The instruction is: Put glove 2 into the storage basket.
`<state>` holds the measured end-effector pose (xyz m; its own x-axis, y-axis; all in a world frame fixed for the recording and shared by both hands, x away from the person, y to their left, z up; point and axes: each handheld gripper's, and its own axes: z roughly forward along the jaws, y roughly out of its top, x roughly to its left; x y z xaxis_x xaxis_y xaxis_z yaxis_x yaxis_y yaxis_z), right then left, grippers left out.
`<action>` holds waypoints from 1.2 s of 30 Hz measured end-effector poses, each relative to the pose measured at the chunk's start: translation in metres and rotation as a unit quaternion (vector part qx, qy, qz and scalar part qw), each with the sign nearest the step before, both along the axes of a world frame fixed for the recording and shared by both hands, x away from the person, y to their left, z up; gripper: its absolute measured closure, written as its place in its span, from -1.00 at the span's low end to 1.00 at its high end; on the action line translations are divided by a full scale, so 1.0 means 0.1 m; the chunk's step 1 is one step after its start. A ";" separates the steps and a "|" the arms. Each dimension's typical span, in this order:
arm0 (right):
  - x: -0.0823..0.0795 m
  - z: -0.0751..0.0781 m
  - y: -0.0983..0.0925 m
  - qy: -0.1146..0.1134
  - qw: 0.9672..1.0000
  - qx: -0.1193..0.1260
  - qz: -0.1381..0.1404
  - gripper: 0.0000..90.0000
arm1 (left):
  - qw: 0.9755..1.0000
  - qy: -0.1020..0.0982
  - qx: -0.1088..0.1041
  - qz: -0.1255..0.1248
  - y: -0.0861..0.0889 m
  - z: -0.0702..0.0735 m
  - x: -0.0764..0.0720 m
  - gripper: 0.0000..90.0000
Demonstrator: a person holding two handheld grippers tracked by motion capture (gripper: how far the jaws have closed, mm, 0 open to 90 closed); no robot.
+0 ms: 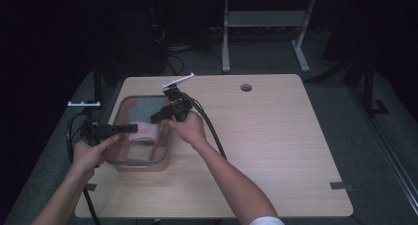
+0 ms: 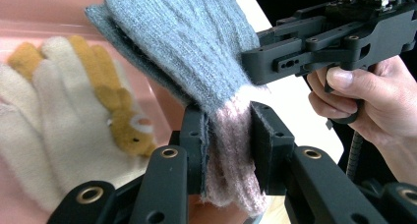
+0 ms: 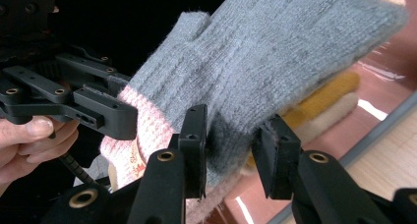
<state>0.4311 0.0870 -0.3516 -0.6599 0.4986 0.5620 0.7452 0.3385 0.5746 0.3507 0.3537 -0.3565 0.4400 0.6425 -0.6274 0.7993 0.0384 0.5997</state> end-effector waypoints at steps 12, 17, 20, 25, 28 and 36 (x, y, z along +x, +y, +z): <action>0.03 -0.12 0.10 0.013 1.000 -0.004 0.006 0.49 | 1.000 0.008 0.012 0.009 0.06 -0.09 -0.01 0.55; 0.04 -0.16 0.15 0.020 1.000 -0.008 0.007 0.49 | 1.000 0.008 0.023 0.014 0.08 -0.11 -0.02 0.55; 0.05 -0.18 0.17 0.021 1.000 -0.015 0.008 0.49 | 0.999 0.008 0.031 0.013 0.09 -0.13 -0.01 0.55; 0.05 -0.20 0.16 0.019 0.999 -0.029 0.007 0.49 | 0.999 0.022 0.043 0.018 0.14 -0.19 0.01 0.55; 0.05 -0.19 0.12 0.017 0.999 -0.027 0.001 0.49 | 0.997 0.036 0.057 0.028 0.17 -0.25 0.02 0.56; 0.03 -0.18 0.00 0.016 1.000 -0.022 -0.002 0.48 | 0.993 0.062 0.100 0.025 0.14 -0.35 0.08 0.54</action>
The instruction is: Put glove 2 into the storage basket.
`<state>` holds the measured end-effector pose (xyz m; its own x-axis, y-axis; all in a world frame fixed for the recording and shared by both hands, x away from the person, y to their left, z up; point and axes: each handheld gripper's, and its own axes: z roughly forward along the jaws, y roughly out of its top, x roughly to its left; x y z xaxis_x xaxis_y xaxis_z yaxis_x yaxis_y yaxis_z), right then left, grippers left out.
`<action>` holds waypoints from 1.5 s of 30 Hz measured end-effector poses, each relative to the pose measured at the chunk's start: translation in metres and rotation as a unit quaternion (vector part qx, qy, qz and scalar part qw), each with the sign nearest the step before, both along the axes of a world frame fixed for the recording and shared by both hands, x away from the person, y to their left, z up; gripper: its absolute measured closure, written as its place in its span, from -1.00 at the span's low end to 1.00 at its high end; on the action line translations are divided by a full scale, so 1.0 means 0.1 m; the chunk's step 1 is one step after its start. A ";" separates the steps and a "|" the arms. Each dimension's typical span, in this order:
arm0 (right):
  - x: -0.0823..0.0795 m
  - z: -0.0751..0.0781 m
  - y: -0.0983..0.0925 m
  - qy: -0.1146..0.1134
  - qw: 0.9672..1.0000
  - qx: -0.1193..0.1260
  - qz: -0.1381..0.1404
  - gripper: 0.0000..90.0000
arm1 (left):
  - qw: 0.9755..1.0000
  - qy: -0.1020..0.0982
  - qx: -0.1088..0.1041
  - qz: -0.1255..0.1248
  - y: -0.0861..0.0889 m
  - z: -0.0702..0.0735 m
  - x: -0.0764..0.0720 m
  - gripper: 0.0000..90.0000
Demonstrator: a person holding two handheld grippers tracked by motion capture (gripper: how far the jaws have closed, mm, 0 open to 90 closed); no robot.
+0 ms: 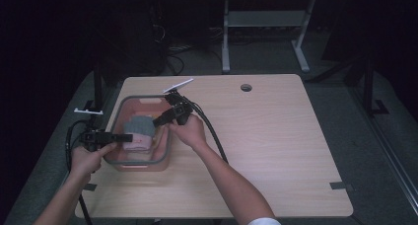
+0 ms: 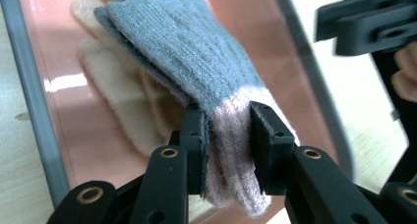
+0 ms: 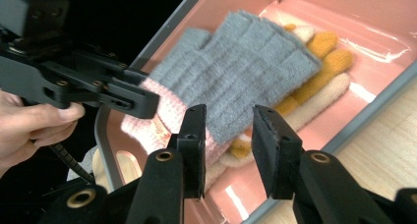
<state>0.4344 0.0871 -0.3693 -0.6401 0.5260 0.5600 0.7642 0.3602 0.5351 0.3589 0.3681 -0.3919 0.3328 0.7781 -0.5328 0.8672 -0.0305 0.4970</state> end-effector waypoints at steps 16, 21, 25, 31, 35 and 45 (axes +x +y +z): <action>-0.08 0.10 -0.22 -0.015 1.000 0.004 -0.013 0.47 | 0.999 -0.014 0.037 0.030 -0.07 0.14 0.03 0.02; -0.12 0.12 -0.32 -0.018 1.000 0.003 -0.019 0.47 | 0.999 -0.022 0.034 0.035 -0.06 0.19 0.04 0.01; -0.13 0.12 -0.41 -0.022 0.999 0.006 -0.023 0.47 | 0.998 -0.026 0.032 0.041 -0.10 0.23 0.04 0.03; -0.15 0.09 -0.57 -0.014 0.999 0.010 -0.034 0.45 | 0.998 -0.039 0.020 0.038 -0.14 0.31 0.04 0.06; -0.18 0.10 -0.67 -0.019 0.999 0.015 -0.040 0.42 | 0.998 -0.050 0.016 0.032 -0.20 0.36 0.02 0.06; -0.20 0.10 -0.88 -0.022 0.998 0.021 -0.053 0.36 | 0.998 -0.061 0.010 0.005 -0.40 0.42 0.03 0.04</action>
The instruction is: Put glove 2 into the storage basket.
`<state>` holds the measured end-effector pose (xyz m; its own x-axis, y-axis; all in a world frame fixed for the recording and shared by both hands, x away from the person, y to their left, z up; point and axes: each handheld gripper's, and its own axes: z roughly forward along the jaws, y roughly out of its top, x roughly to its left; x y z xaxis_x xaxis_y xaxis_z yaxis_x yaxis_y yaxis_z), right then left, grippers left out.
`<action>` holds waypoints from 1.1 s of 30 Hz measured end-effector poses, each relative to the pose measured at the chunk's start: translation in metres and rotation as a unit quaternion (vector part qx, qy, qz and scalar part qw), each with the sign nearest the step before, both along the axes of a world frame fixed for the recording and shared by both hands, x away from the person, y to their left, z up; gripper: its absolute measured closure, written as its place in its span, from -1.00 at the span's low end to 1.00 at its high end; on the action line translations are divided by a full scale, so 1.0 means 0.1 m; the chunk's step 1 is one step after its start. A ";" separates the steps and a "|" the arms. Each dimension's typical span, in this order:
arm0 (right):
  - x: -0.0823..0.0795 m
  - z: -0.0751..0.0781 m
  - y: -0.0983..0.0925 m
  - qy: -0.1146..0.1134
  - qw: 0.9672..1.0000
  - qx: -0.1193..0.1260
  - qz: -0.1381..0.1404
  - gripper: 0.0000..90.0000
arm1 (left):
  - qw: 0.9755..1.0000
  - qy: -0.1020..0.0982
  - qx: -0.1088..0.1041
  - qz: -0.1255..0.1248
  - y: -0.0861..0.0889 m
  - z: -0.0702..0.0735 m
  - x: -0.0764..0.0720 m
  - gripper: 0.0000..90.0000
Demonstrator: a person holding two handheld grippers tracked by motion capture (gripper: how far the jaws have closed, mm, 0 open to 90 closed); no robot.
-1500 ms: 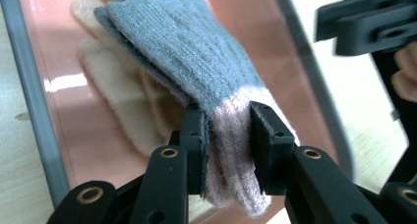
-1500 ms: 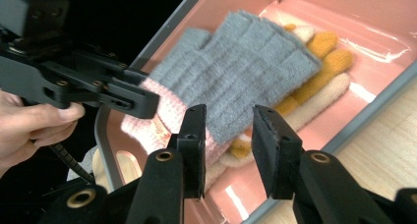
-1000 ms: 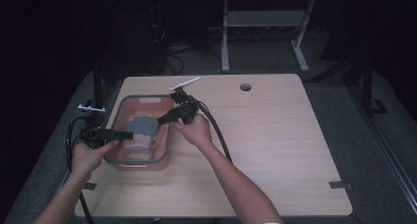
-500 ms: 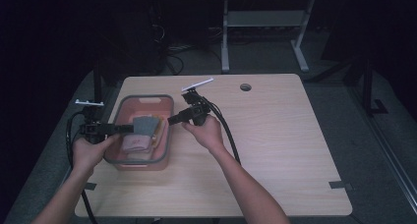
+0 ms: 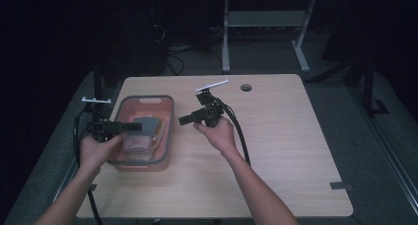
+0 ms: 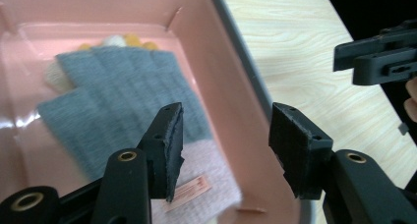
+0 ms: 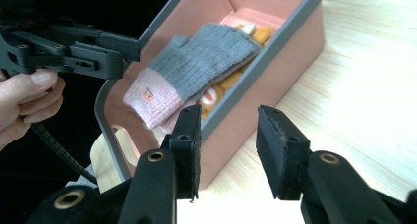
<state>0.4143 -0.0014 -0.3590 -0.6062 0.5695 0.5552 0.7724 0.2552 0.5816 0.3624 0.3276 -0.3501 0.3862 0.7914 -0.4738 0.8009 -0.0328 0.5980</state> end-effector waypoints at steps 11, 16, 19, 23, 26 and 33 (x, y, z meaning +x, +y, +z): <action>-0.03 0.01 -0.26 0.003 1.000 0.014 -0.014 0.24 | 1.000 -0.011 -0.012 -0.020 -0.24 0.06 0.01 -0.08; -0.04 -0.01 -0.37 0.003 1.000 0.019 -0.021 0.21 | 0.999 -0.016 -0.013 -0.031 -0.35 0.06 0.01 -0.10; -0.05 -0.02 -0.43 0.004 1.000 0.016 -0.022 0.20 | 0.999 -0.017 -0.014 -0.036 -0.41 0.05 0.01 -0.11; -0.06 -0.01 -0.52 0.004 0.999 0.018 -0.029 0.19 | 0.999 -0.018 -0.015 -0.043 -0.49 0.06 0.02 -0.12; -0.07 -0.01 -0.58 0.004 0.999 0.017 -0.034 0.18 | 0.998 -0.020 -0.013 -0.052 -0.54 0.07 0.03 -0.13; -0.10 0.00 -0.74 0.005 0.999 0.021 -0.047 0.14 | 0.998 -0.024 -0.012 -0.065 -0.69 0.07 0.04 -0.14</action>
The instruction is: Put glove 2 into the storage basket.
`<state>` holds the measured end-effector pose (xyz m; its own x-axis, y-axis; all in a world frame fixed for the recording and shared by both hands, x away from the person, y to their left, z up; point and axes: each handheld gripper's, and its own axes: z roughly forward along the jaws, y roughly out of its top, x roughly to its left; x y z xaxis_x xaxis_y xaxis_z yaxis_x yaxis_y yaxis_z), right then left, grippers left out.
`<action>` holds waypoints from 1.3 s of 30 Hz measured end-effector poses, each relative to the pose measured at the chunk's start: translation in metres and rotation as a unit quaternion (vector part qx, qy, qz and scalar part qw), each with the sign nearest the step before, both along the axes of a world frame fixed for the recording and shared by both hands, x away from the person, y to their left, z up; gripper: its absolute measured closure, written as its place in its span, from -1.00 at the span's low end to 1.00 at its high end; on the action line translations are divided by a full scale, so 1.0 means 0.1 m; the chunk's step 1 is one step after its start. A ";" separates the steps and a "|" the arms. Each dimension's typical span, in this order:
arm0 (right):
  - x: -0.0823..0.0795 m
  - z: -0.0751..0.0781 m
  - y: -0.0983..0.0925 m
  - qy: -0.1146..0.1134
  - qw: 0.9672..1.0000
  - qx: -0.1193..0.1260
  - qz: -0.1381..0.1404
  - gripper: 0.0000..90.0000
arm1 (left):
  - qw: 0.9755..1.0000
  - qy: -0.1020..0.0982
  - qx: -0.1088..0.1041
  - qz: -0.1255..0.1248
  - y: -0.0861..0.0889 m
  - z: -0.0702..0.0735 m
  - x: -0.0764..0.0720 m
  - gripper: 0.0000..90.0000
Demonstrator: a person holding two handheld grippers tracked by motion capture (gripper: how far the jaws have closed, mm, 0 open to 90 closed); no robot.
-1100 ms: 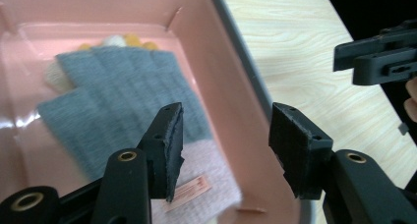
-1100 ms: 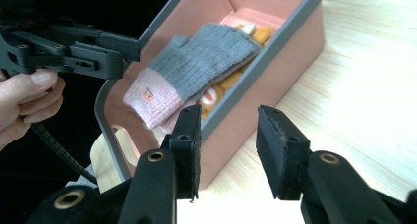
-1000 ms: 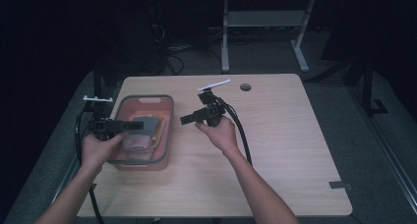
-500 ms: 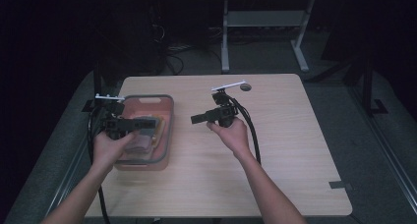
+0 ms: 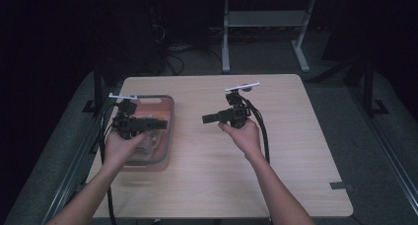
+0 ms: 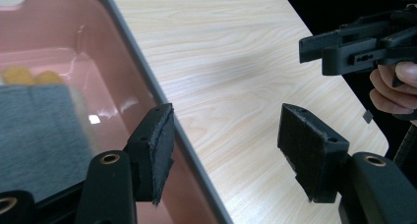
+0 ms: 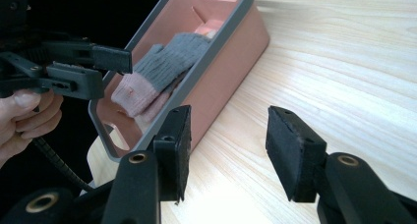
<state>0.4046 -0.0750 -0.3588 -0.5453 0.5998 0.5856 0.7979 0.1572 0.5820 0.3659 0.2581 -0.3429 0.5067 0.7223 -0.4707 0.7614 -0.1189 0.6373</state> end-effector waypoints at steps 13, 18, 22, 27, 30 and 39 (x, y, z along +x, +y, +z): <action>-0.06 0.00 -0.32 0.004 1.000 0.003 -0.022 0.07 | 1.000 -0.006 0.000 -0.024 -0.29 0.01 0.01 -0.20; -0.10 -0.03 -0.45 0.006 0.999 0.005 -0.031 0.06 | 0.999 -0.008 -0.001 -0.033 -0.40 0.00 0.00 -0.21; -0.13 -0.05 -0.56 0.011 0.999 0.007 -0.039 0.05 | 0.999 -0.010 0.001 -0.044 -0.49 0.00 0.00 -0.22; -0.16 -0.06 -0.69 0.013 0.999 0.006 -0.047 0.05 | 0.998 -0.013 -0.001 -0.054 -0.62 0.00 -0.02 -0.22; -0.19 -0.07 -0.77 0.013 0.999 0.006 -0.052 0.04 | 0.998 -0.012 -0.002 -0.061 -0.69 0.00 -0.03 -0.22; -0.28 -0.14 -1.02 0.019 0.997 0.006 -0.071 0.03 | 0.997 -0.015 -0.004 -0.081 -0.88 -0.02 -0.05 -0.27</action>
<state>0.3766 -0.1767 -0.3724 -0.4323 0.6628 0.6114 0.8331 0.0341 0.5521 0.3607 0.1701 -0.3452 0.6307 0.6258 -0.4589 0.7133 -0.2346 0.6604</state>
